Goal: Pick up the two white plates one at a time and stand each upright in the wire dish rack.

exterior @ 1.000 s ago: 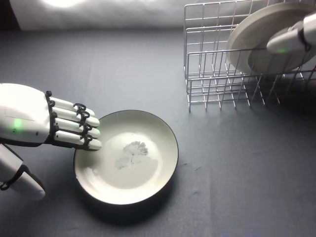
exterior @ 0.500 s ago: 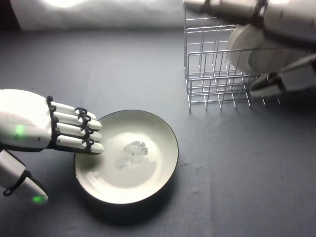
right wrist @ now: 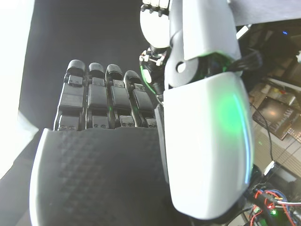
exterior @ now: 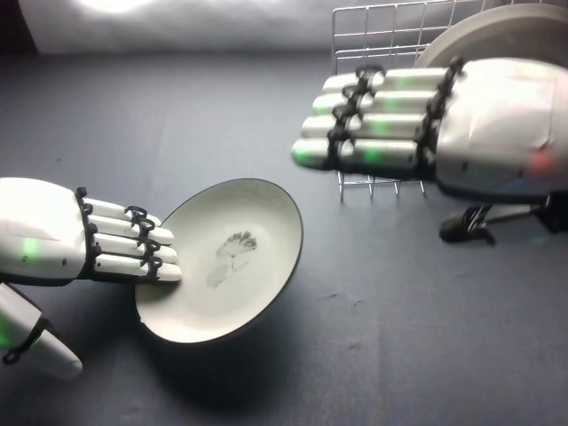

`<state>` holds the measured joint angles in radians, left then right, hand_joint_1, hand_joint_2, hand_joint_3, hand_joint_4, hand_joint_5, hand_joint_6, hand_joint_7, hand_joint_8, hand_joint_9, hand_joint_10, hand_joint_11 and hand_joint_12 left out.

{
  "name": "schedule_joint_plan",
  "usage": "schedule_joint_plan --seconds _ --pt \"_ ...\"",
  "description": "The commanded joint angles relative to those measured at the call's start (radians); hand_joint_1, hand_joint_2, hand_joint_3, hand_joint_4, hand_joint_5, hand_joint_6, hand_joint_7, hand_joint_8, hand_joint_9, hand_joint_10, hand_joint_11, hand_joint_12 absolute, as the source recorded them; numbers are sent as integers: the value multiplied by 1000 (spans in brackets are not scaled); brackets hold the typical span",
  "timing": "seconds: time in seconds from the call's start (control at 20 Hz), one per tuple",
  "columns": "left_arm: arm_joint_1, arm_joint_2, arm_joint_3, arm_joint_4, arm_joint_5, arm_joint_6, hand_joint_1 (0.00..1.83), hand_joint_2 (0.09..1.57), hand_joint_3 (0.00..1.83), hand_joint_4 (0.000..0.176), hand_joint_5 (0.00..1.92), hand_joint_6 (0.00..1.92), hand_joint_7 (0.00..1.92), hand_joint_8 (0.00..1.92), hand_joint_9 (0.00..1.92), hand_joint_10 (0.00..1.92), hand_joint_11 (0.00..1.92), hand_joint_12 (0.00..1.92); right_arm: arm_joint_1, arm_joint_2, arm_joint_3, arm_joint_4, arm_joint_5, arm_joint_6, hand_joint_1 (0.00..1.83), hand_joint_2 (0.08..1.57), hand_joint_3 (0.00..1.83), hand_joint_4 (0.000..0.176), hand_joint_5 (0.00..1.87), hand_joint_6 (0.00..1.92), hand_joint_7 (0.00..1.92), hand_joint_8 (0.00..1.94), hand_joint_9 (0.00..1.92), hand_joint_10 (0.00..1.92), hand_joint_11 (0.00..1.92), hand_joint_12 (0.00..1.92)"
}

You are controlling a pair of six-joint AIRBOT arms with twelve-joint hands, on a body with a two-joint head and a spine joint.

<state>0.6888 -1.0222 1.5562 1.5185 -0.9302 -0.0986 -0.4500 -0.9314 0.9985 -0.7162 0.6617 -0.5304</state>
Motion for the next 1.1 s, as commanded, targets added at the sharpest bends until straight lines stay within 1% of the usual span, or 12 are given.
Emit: schedule_joint_plan --seconds 0.0,0.15,0.25,0.3,0.55,0.75,0.85,1.05 --pt "0 -7 2 -3 -43 -7 0 1104 1 0 0 0 0 0 0 0 2 1 2 -2 -4 28 93 -4 1410 901 15 0 0 0 0 0 0 0 0 0" --pt "12 -10 2 -3 -45 -10 0 1093 0 0 0 0 0 0 0 0 0 0 -2 -34 -1 27 53 -4 1440 918 17 0 0 0 0 0 0 0 0 0" --pt "23 -11 2 -3 -45 -12 0 1099 0 0 0 0 0 0 0 0 0 0 -1 -74 11 26 23 -7 1438 919 15 0 0 0 0 0 0 0 0 0" --pt "28 -12 2 -3 -46 -13 0 1101 0 0 0 0 0 0 0 0 0 0 -1 -94 20 26 9 -9 1407 907 9 0 0 0 0 0 0 0 0 0" --pt "66 -21 -2 -3 -48 -20 0 1093 0 0 0 0 0 0 0 0 0 0 -1 -210 94 25 -34 -17 1385 923 14 0 0 0 0 0 0 0 0 0" --pt "66 -24 1 -3 -48 -20 0 1096 0 0 1 1 0 0 0 0 0 0 -2 -299 159 25 -40 -17 1332 926 8 0 0 0 0 0 0 0 0 0" --pt "70 -24 1 -3 -50 -21 0 1086 0 0 0 0 0 0 0 0 0 0 -6 -343 184 25 -43 -17 1383 959 20 0 0 0 0 0 0 0 0 0" --pt "72 -26 1 -3 -52 -21 0 1096 0 0 0 0 0 0 0 0 0 0 -6 -427 249 25 -49 -19 1346 960 14 0 0 0 0 0 0 0 0 0"
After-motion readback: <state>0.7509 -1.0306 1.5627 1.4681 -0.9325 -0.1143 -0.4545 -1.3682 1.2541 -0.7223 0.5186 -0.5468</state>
